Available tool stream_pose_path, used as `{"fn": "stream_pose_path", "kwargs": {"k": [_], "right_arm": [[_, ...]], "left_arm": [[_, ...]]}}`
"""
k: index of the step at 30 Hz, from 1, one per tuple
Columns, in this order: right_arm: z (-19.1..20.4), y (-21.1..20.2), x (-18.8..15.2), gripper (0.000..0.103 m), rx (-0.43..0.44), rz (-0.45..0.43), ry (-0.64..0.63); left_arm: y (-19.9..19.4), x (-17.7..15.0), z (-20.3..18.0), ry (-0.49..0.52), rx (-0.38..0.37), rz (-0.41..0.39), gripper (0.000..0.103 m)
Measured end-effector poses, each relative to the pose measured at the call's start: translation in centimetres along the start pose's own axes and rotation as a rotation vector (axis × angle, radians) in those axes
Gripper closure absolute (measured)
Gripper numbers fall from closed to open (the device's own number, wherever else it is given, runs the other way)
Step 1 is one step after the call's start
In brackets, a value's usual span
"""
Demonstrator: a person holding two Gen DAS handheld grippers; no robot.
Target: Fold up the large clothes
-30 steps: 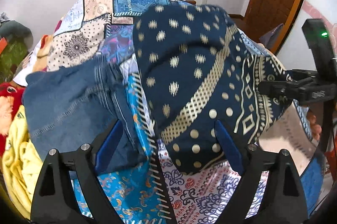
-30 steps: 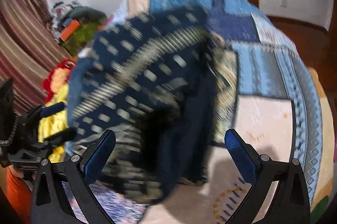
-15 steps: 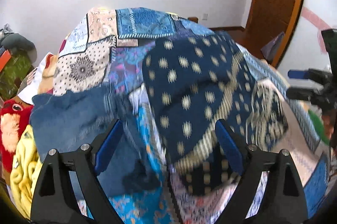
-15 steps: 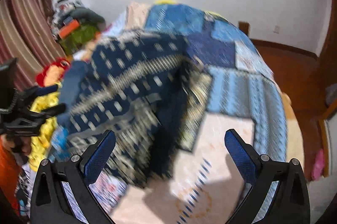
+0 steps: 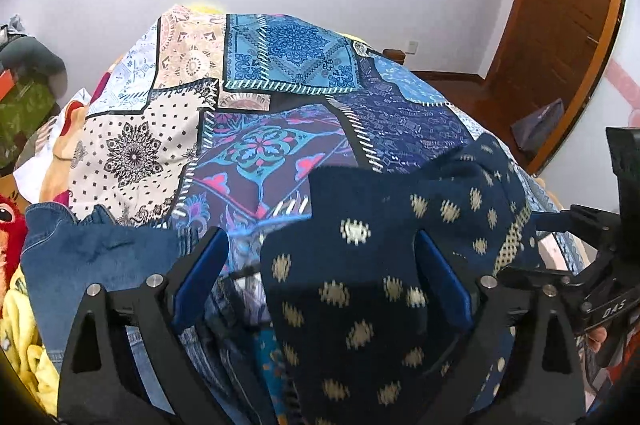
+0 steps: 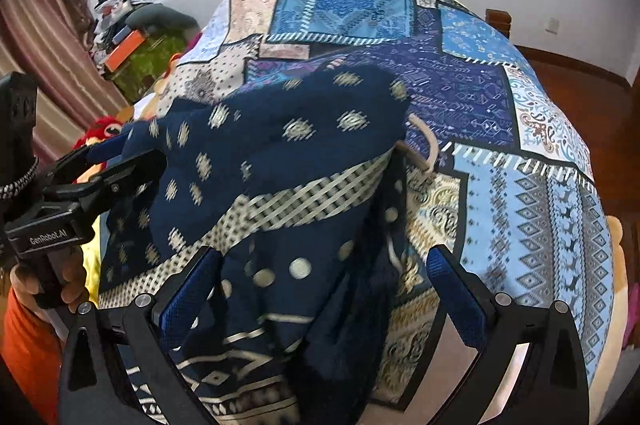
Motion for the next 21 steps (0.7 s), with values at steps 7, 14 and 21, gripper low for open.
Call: {"fn": "stream_pose_path", "kwargs": {"k": [7,14,21], "right_arm": [[0.1,-1.7,-0.7,0.000,0.086,-0.026,0.002],[-0.3,-0.2,-6.3,0.000,0.217,0.053,0.103],[-0.2,1.2,-5.4,0.000,0.263,0.032,0.105]], "left_arm": [[-2.3,-2.1,-1.4,0.033,-0.077,0.031,0.008],[-1.6,-7.0,-1.0,-0.055,-0.185,0.200,0.007],[1.4,-7.8,0.2,-0.275,-0.331,0.306,0.001]]}}
Point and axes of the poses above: each gripper's, at about its wrist camera, not at the fingertips, and y roughly the way its jaws point, z to its left, x to its top, the point moved 9 cm from there along y, roughly the way its jaws point, and after that the axes turned 12 degrees about -y, right-handed, at the moved point
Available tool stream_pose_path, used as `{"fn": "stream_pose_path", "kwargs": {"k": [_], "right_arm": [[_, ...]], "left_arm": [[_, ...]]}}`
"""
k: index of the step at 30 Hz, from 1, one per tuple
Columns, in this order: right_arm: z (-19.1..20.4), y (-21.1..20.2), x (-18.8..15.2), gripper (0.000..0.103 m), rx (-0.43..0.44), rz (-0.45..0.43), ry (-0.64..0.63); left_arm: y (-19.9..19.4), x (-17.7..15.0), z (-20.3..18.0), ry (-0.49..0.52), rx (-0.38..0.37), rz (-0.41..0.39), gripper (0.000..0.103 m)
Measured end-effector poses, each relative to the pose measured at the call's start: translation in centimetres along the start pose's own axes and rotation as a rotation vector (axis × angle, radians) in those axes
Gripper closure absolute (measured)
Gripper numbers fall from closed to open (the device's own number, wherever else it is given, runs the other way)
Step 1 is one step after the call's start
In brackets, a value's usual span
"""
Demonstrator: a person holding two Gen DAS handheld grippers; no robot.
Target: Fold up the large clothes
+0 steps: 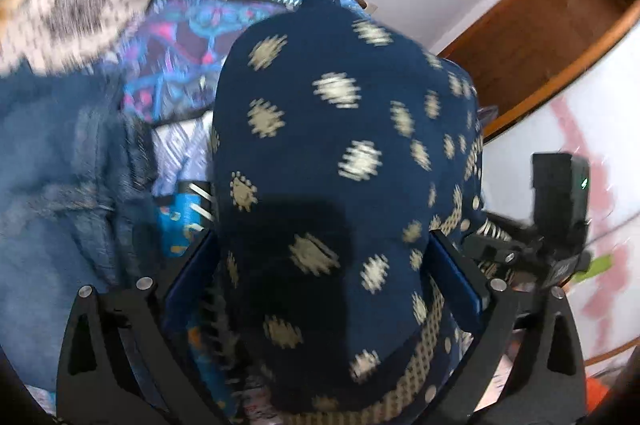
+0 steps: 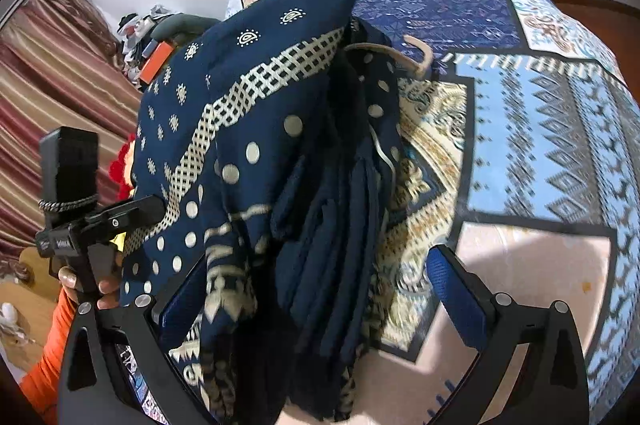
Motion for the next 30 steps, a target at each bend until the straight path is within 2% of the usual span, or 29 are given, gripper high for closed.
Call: {"fn": "stream_pose_path", "kwargs": {"k": [2,6,8,9,13,16,19,22,26,30], "right_arm": [[0.2,1.2,0.8,0.000,0.033,0.006,-0.005],[0.6,2.5,2.2,0.000,0.034,0.007,-0.040],[0.8,2.8,2.7,0.000,0.036,-0.003,-0.032],[1.0,2.8,2.8,0.004,0.035,-0.007,-0.031],[2.5,1.7,3.1,0.046,0.050,-0.027,-0.027],[4.5,0.3,3.5,0.063,0.037,-0.033,-0.049],[7.8,-1.5,3.9,0.065,0.000,-0.053,-0.101],[10.9,-3.9,4.8,0.065,-0.001,-0.105,-0.141],[15.4,-6.4,6.5,0.066,0.001,-0.155,-0.194],[20.3,-7.0,7.9,0.066,0.004,-0.183,-0.246]], "left_arm": [[0.9,0.3,0.1,-0.028,-0.043,0.016,0.001],[1.6,0.9,-0.4,-0.009,-0.057,0.002,0.001],[1.7,1.1,-0.9,-0.016,-0.084,0.003,0.008],[1.7,1.3,-1.0,-0.020,-0.099,0.007,0.013],[0.2,0.9,-1.7,0.011,-0.098,-0.027,0.035],[-2.0,0.2,-2.9,0.058,-0.086,-0.049,0.043],[-4.9,-0.3,-3.9,0.114,-0.073,-0.098,0.045],[-9.4,-0.2,-4.9,0.158,-0.074,-0.173,0.045],[-14.8,0.4,-5.0,0.163,-0.092,-0.240,0.045],[-19.2,1.0,-3.8,0.166,-0.089,-0.294,0.045]]}}
Point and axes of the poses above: each gripper's, at about its wrist camera, not at the fingertips, and y roughly the way its jaws point, z to its left, x to its top, the point moved 9 cm from there along y, roughly the way its jaws point, and after that the axes turned 12 degrees about -y, right-handed, at the moved point
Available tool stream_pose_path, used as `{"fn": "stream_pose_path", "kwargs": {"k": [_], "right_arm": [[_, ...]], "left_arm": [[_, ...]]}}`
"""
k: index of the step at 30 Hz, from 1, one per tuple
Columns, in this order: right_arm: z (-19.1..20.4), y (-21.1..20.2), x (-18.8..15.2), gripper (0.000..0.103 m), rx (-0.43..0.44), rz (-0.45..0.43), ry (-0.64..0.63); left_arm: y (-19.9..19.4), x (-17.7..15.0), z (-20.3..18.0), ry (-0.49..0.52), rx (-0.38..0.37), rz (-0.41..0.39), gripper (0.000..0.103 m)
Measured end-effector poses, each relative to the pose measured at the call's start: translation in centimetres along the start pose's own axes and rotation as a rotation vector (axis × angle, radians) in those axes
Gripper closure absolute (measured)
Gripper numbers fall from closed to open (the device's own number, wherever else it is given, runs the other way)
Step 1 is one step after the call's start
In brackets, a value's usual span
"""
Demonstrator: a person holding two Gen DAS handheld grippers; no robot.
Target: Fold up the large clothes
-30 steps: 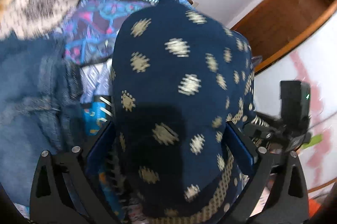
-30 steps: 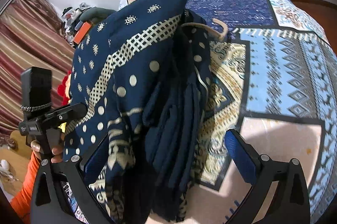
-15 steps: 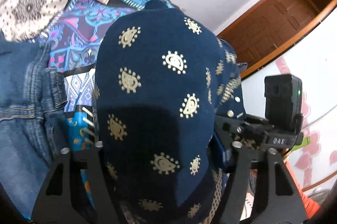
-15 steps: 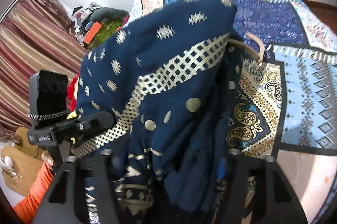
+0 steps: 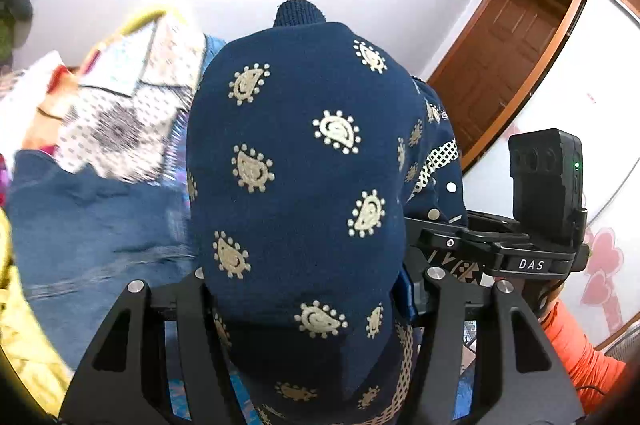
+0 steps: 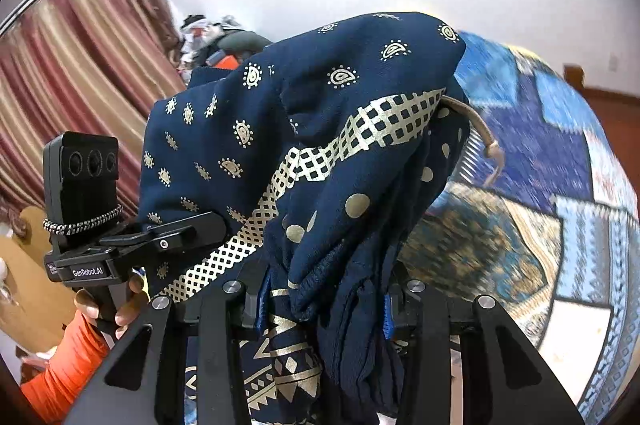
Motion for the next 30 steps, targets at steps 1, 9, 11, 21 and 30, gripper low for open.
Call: {"fn": "stream_pose_path", "kwargs": {"k": [1,9,11,21,30], "right_arm": [[0.7,0.2,0.3,0.066,0.004,-0.002,-0.004],[6.6,5.8,1.9,0.066,0.044,0.047,-0.024],[7.6,8.0,1.9,0.066,0.053,0.073,-0.023],[6.2,21.9,-1.2,0.065,0.058,0.231,0.051],[4.5,25.6,-2.6,0.046,0.016,0.238,-0.043]], "left_arm": [[-0.8,0.3,0.5,-0.003,0.005,-0.010,0.045],[-5.0,0.5,6.9,-0.063,0.044,-0.031,0.045],[-5.1,0.4,9.8,-0.095,0.057,-0.026,0.045],[-0.1,-0.2,22.4,-0.264,0.069,0.062,0.045],[3.6,-2.3,29.3,-0.480,-0.031,0.092,0.032]]}}
Point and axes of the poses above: each gripper's, at about its wrist camera, not at the fingertips, and y roughly the way its jaws point, z to its left, x to its top, the point moved 9 cm from there along y, roughly the way its jaws point, and after that the axes turned 12 degrees about -y, right-handed, at the moved point
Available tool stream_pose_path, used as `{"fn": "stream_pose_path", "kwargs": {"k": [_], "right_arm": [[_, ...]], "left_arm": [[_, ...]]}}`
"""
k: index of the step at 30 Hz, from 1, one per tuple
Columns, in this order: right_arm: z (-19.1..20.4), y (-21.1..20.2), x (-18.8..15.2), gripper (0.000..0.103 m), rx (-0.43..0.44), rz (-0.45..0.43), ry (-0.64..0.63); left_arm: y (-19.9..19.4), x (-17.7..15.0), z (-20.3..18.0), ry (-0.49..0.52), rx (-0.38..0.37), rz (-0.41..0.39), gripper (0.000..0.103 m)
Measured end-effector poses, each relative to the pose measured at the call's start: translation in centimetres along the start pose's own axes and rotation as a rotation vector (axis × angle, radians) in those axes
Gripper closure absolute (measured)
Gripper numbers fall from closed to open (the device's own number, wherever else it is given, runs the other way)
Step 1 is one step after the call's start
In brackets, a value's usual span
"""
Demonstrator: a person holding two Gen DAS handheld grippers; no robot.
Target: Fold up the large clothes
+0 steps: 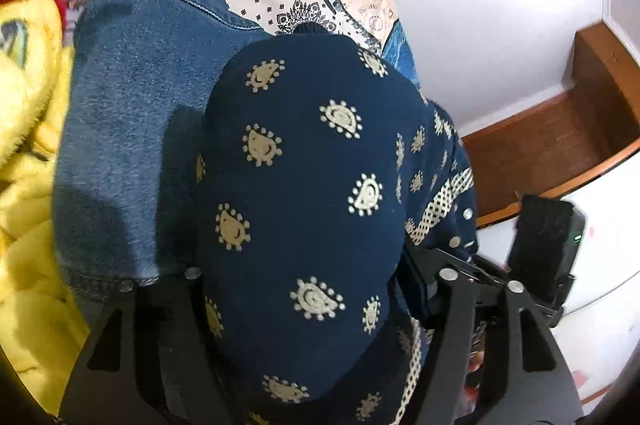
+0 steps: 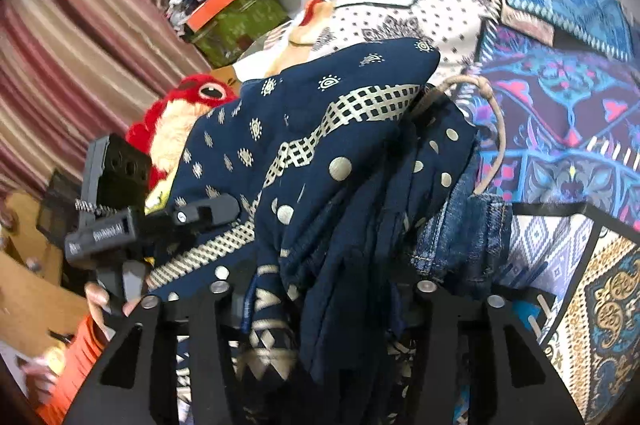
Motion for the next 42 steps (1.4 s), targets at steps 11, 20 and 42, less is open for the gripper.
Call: {"fn": "stream_pose_path", "kwargs": {"k": [11,20,42], "right_arm": [[0.9,-1.7,-5.0,0.022,-0.076,0.093,-0.048],[1.9,-5.9,-10.7,0.022,-0.028,0.114,0.000],[17.4,-38.7,-6.1,0.022,-0.216,-0.549,-0.199]], "left_arm": [[-3.4,-5.8,0.1,0.125,0.230,-0.059,0.013],[-5.3,-11.9,1.6,0.058,0.283,-0.093,0.012],[-28.6,-21.8,-23.0,0.502,0.247,-0.636,0.014]]}}
Point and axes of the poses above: each gripper's, at about its wrist camera, not at the fingertips, and y roughly the way its jaws point, z to its left, x to its top, the point moved 9 cm from there along y, roughly the way its jaws point, and after that the axes turned 12 degrees about -y, right-handed, at the moved point
